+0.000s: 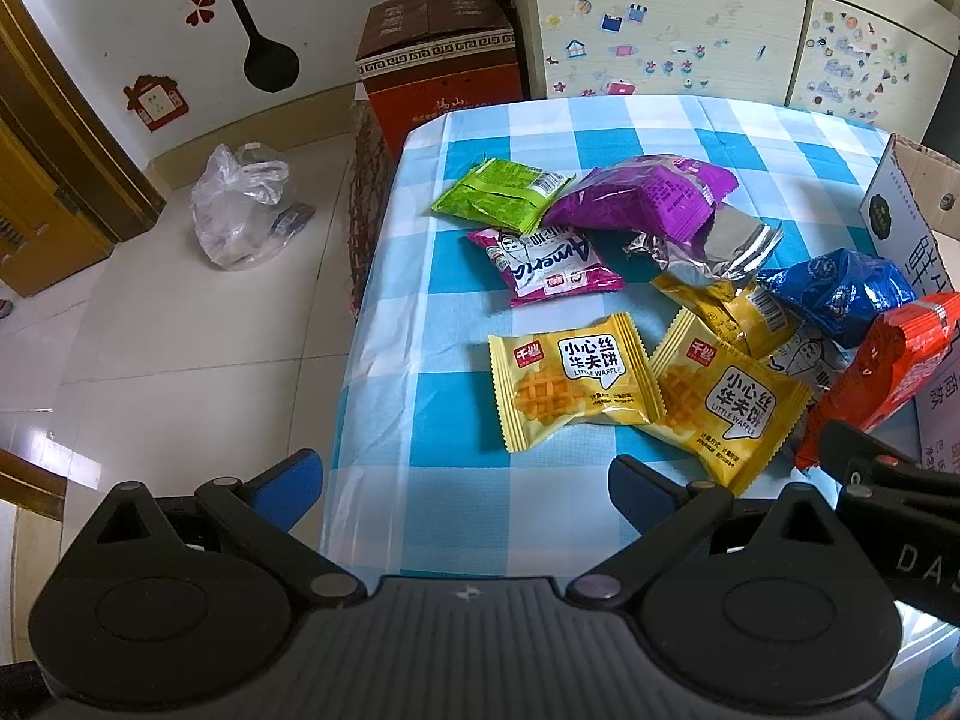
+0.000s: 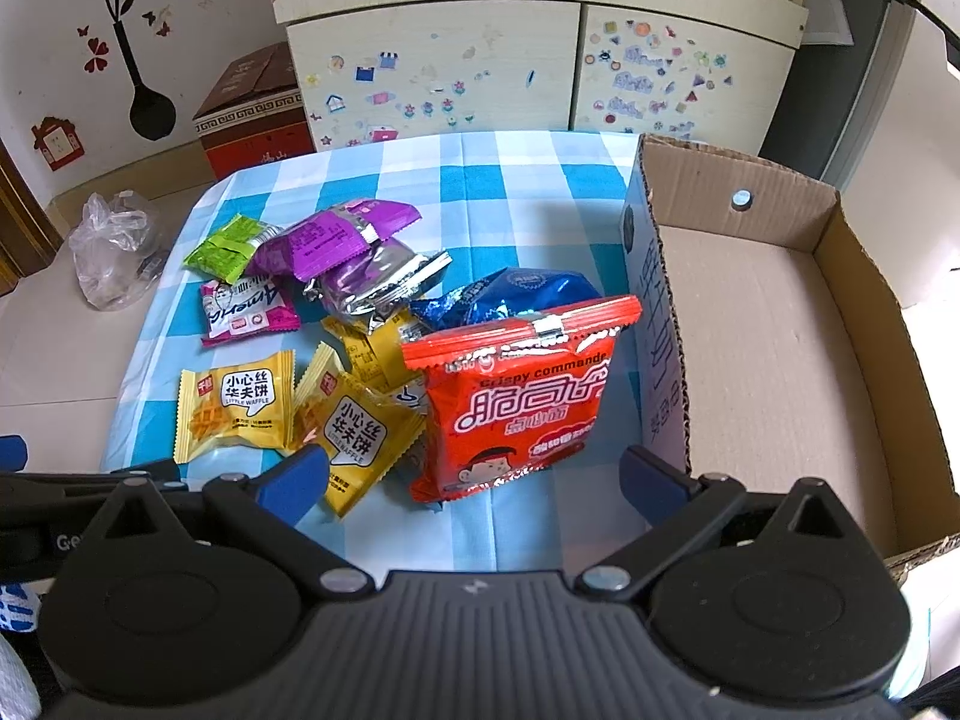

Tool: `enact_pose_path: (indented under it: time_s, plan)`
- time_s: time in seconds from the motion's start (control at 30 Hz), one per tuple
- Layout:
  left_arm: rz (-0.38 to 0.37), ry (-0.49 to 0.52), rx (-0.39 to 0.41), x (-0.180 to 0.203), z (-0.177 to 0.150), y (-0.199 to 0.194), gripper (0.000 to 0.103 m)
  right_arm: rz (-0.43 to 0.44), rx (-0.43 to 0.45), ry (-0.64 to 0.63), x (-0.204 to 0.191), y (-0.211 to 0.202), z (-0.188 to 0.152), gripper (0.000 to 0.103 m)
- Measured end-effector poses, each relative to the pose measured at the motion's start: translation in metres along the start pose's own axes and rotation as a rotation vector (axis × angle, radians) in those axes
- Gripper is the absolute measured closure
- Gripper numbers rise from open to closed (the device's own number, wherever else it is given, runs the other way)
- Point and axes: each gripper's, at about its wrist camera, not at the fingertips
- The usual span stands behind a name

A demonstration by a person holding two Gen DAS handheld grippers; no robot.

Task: Organize snacks
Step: 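Move the right tool over the red crisp bag, then close the right tool on the red crisp bag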

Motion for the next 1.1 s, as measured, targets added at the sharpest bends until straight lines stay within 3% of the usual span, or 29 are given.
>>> enact_pose_path:
  time_s: [0.47,0.77,1.1]
  plan:
    - [-0.01,-0.059,-0.007,-0.009,0.005,0.01,0.0,0.048,-0.068,0.057,0.017,0.013,-0.012,0.001]
    - [-0.025,-0.083,-0.019,-0.012,0.005,0.014,0.0,-0.029,-0.081,0.043,0.024,0.022,-0.02,0.001]
    - [-0.05,-0.095,-0.02,-0.011,0.006,0.015,0.0,-0.008,-0.089,0.102,0.043,0.022,-0.021,0.001]
Point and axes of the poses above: each gripper's, at about its wrist camera, not at the fingertips, and y roughly the way its jaws point, x to its right, z to its top, and after that the axes turned 13 degrees about -z, right-handed
